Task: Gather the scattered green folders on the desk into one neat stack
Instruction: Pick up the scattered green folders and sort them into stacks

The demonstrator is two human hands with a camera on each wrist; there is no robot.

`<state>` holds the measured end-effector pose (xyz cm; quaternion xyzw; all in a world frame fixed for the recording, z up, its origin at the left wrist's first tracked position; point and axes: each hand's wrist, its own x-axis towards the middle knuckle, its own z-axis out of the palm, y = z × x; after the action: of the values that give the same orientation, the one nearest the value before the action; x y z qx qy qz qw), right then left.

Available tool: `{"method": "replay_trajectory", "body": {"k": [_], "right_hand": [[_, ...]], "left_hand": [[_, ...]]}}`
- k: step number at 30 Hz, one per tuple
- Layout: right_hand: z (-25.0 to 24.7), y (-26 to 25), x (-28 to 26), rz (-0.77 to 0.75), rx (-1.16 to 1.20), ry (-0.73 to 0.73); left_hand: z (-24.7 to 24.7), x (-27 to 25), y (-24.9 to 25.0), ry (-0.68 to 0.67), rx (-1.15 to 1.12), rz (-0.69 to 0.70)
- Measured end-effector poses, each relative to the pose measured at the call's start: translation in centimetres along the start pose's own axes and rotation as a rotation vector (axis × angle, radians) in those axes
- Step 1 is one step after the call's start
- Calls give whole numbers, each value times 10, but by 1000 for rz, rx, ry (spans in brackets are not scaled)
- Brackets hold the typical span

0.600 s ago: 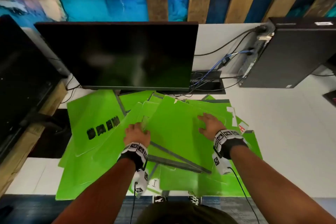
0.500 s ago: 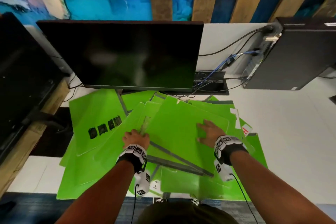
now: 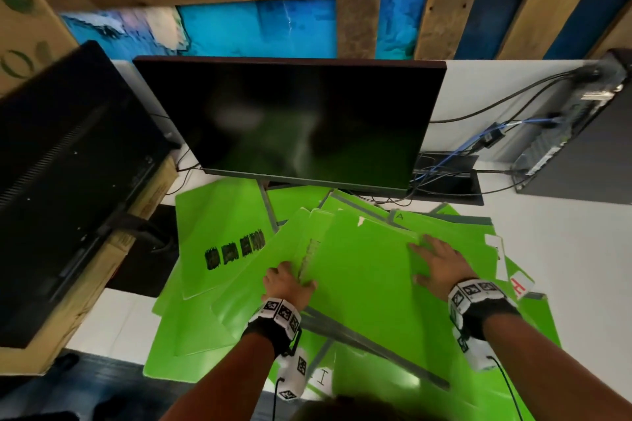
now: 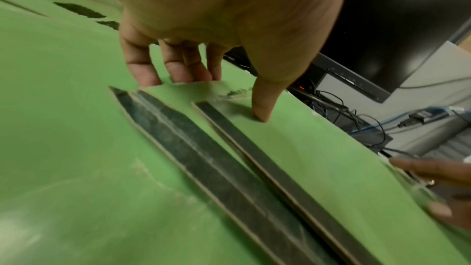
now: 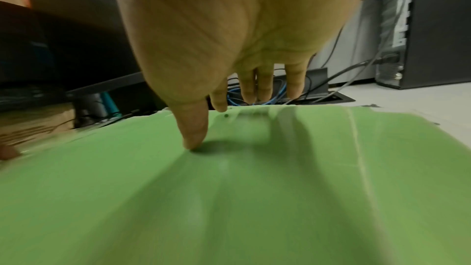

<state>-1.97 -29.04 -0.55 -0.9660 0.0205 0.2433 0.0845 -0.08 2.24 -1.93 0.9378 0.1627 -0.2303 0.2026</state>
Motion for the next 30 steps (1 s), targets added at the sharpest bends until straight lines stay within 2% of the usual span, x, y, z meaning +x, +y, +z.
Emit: {"method": "replay_trajectory", "body": {"k": [3,7,10,13,16,17,20,23,25,27,30], "right_hand": [[4,-5,8,64,53,-69],[6,-6,5,123,40,-2],[6,4,-1,74,135,82],[-2,13,-11,99,288,169],[-11,23,-21,121,309,285],[-15,24,-25,129,365,294],[-19,38,-33,219,757,258],[-6,58,-39,260,994,368],[3,61,-48,270,1114,389],[11,56,-57,297,1239,373],[23,46,-65,269,1312,361]], "left_hand": [[0,3,1,-43,-39,51],[-5,2,1,-11,-223,247],[-16,0,2,-134,-443,393],[-34,-6,14,-252,-784,399],[-51,-14,31,-314,-835,488],[-56,-17,37,-327,-832,511],[-63,-18,48,-283,-870,565],[-65,-16,49,-226,-1045,523],[-57,-17,47,-290,-1127,384],[-39,-24,48,-392,-1062,284],[-16,-37,57,-388,-945,303]]}}
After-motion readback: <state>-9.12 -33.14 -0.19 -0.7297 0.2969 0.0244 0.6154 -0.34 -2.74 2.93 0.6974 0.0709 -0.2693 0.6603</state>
